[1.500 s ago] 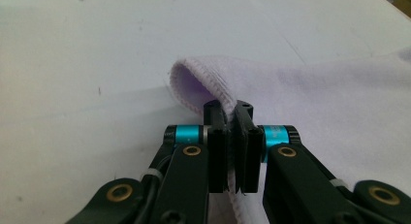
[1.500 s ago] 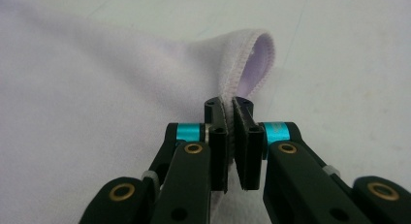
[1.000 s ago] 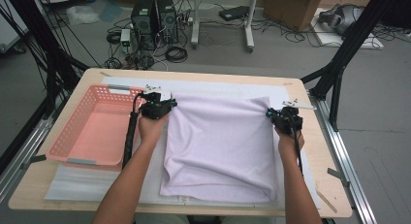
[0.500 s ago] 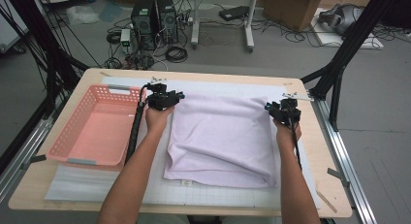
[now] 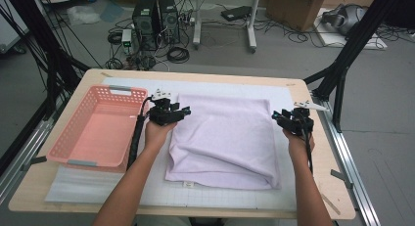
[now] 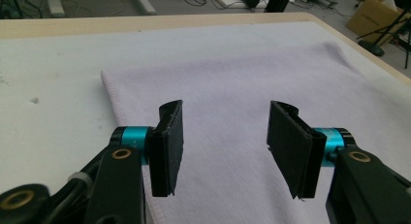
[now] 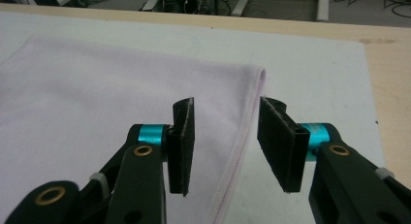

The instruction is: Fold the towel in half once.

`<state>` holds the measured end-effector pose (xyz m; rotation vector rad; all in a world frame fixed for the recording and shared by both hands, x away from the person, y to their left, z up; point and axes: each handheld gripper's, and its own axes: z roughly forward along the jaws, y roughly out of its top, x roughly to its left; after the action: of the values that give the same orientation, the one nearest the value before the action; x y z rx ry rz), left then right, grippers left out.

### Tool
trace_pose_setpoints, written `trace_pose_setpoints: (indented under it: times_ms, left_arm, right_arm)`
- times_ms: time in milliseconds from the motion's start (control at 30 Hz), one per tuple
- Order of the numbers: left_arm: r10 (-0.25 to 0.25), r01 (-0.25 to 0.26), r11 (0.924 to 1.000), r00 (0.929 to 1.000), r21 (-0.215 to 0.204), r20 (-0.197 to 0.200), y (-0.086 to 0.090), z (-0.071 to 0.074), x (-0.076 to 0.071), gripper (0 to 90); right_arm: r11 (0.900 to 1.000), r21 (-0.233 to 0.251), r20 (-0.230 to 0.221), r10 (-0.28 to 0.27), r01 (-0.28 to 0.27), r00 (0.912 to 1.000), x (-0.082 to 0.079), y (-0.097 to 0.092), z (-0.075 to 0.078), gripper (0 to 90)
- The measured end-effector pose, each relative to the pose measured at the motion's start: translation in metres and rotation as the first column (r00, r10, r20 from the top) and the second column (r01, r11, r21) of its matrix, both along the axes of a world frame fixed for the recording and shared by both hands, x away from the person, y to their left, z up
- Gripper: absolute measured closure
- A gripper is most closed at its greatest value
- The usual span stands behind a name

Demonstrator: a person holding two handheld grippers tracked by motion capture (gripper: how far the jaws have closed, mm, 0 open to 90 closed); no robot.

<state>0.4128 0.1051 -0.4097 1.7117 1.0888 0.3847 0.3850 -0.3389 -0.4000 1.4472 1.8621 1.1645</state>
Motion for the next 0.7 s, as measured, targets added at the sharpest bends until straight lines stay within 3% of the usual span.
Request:
trace_pose_setpoints:
  times_ms: [100, 233, 467, 600, 700]
  left_arm:
    - [-0.015, 0.014, 0.9999, 0.9997, 0.004, 0.022, 0.002, 0.001, -0.012, 46.3]
    - [-0.053, 0.052, 0.9984, 0.9983, 0.024, 0.023, 0.003, -0.002, -0.030, 44.7]
    - [-0.100, 0.098, 0.9924, 0.9947, 0.075, 0.023, 0.006, -0.007, -0.057, 43.2]
    - [-0.110, 0.111, 0.9894, 0.9938, 0.094, -0.017, 0.010, -0.016, -0.067, 43.0]
    - [-0.102, 0.105, 0.9885, 0.9941, 0.108, -0.037, 0.014, -0.021, -0.070, 42.6]
  right_arm:
    - [0.9997, 0.002, 0.007, 0.026, -0.026, 0.9996, -0.014, -0.001, 0.001, 56.8]
    - [0.9975, 0.003, 0.012, 0.071, -0.071, 0.9974, -0.035, -0.003, 0.000, 56.8]
    - [0.9896, -0.023, -0.017, 0.141, -0.142, 0.9898, -0.066, -0.002, -0.016, 57.0]
    - [0.9784, -0.041, -0.045, 0.201, -0.203, 0.9786, -0.075, 0.004, -0.024, 57.0]
    - [0.9634, -0.032, -0.072, 0.264, -0.266, 0.9619, -0.078, 0.013, -0.027, 56.9]
